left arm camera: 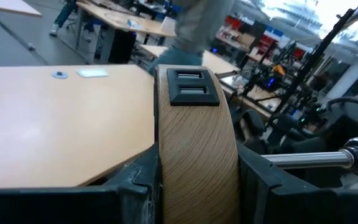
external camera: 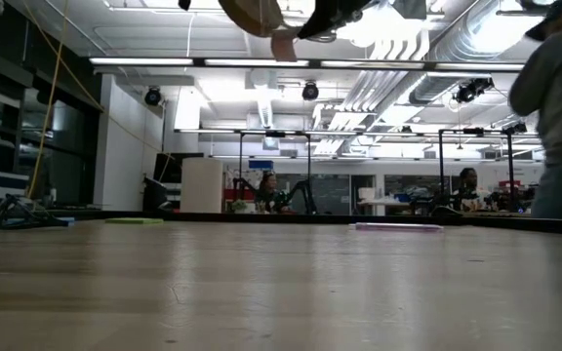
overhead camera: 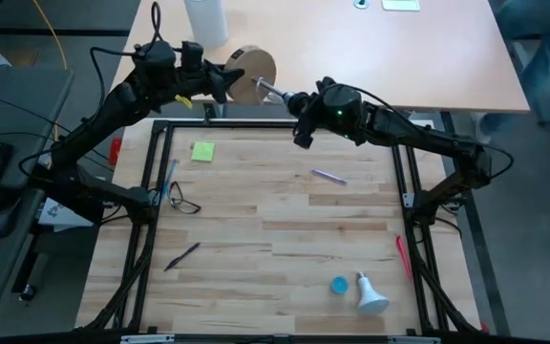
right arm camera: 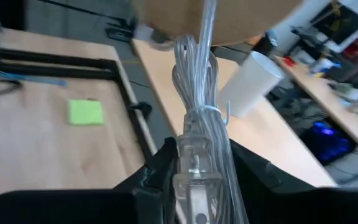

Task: Screw lightbulb
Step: Insert the lightbulb into the lamp

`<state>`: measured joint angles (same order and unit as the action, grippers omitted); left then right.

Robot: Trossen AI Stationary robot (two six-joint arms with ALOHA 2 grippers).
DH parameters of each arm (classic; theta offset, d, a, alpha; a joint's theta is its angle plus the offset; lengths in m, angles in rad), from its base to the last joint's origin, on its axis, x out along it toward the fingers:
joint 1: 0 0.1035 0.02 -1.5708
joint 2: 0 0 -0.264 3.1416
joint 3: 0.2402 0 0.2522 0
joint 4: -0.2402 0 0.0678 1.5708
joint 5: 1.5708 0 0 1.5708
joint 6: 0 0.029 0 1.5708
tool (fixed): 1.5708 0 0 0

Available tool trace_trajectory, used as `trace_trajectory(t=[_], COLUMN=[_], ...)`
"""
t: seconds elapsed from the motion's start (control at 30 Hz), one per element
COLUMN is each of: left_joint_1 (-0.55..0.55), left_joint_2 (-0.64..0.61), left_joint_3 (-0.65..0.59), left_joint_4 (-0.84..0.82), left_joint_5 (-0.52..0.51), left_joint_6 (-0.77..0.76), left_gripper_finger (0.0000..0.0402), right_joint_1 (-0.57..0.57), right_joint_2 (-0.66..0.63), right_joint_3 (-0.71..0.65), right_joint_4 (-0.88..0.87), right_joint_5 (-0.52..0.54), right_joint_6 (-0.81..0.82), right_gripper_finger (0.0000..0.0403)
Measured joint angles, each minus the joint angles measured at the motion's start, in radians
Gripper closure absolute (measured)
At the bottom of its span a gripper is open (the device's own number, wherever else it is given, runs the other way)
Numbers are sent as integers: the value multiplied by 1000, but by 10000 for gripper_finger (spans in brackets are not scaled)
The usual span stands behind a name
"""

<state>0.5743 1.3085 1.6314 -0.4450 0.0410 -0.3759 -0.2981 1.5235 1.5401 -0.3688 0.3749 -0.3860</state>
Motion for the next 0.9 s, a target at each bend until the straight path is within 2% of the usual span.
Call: trace_trajectory(t=[0.23, 0.43, 0.67, 0.83, 0.9], left_joint_1=[0, 0, 0, -1, 0], left_joint_2=[0, 11, 48, 61, 52], left_joint_3=[0, 1, 6, -3, 0], left_joint_4=[-138, -171, -229, -242, -246], left_joint_5=[-8, -36, -45, -147, -147], left_joint_6=[56, 49, 35, 112, 108], left_gripper_finger=[283, 283, 283, 283, 283], right_joint_1=[-11, -41, -50, -47, -49], right_joint_2=[-42, -65, -66, -72, -71], right_joint_3=[-1, 5, 75, 126, 139], right_joint_4=[0, 9, -10, -26, -48], right_joint_5=[121, 133, 147, 137, 139], right_joint_6=[-118, -179, -288, -302, -306], right_gripper_finger=[306, 306, 307, 309, 309])
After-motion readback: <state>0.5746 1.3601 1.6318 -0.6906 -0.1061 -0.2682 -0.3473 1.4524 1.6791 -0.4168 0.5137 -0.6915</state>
